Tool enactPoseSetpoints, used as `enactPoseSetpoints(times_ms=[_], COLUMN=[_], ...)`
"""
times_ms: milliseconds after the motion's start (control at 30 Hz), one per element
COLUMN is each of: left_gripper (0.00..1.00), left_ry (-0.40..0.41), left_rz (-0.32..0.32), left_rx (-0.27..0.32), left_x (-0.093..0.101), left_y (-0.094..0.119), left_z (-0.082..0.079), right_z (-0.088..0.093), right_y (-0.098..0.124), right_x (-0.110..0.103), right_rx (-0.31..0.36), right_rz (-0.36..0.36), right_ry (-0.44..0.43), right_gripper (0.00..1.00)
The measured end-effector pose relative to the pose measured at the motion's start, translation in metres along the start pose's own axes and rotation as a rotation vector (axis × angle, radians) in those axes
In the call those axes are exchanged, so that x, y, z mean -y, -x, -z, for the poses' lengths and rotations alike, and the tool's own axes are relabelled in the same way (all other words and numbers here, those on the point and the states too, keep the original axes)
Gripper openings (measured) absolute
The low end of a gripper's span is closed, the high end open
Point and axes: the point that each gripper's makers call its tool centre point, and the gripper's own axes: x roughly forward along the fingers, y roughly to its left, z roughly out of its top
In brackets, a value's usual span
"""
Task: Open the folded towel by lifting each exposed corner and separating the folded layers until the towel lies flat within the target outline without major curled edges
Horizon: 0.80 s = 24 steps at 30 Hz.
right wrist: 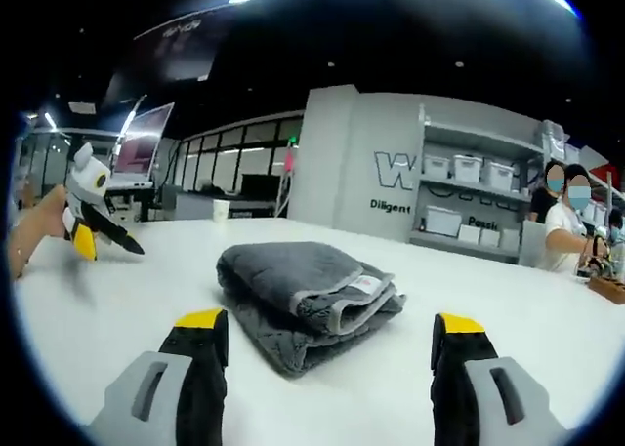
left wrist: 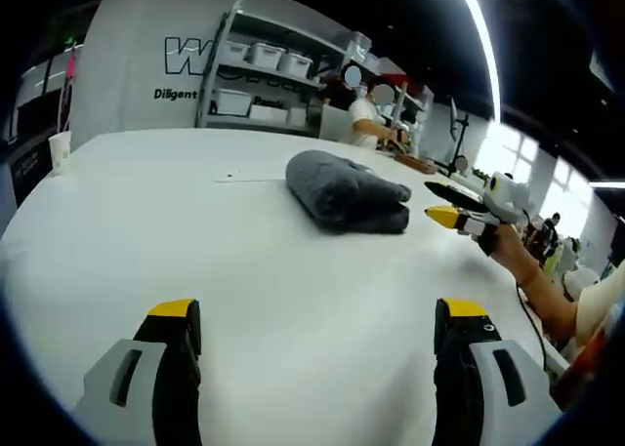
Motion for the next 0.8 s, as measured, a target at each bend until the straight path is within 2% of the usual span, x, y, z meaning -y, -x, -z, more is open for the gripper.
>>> enactPoseSetpoints(times_ms=[200,367,533,800], left_gripper=[0.97,0.97,0.97,0.97], left_ry=[-0.008,-0.01,-0.013,-0.014], left_rz=[0.001,-0.002,0.0,-0.001], left_rx=[-0.009,-0.019,-0.023,-0.032], left_x=[0.004,0.005,0.005,0.003], left_y=[-0.001,-0.002,-0.003,-0.003], left_z=[0.003,0.006,0.006,0.007], right_z=[-0.002,0.002,0.008,0.022], right_y=[0.001,-0.005,-0.009,-0.016], right_x=[-0.001,-0.009,-0.017,-0.027], right_rx=[0.009,-0.004,-0.026,-0.07], right_rz=[-0.009,-0.036,-0.053,-0.096], right_ry=[-0.011,0.028,0.085,0.067], right_gripper=[0.76,0.65,0.5,0.39])
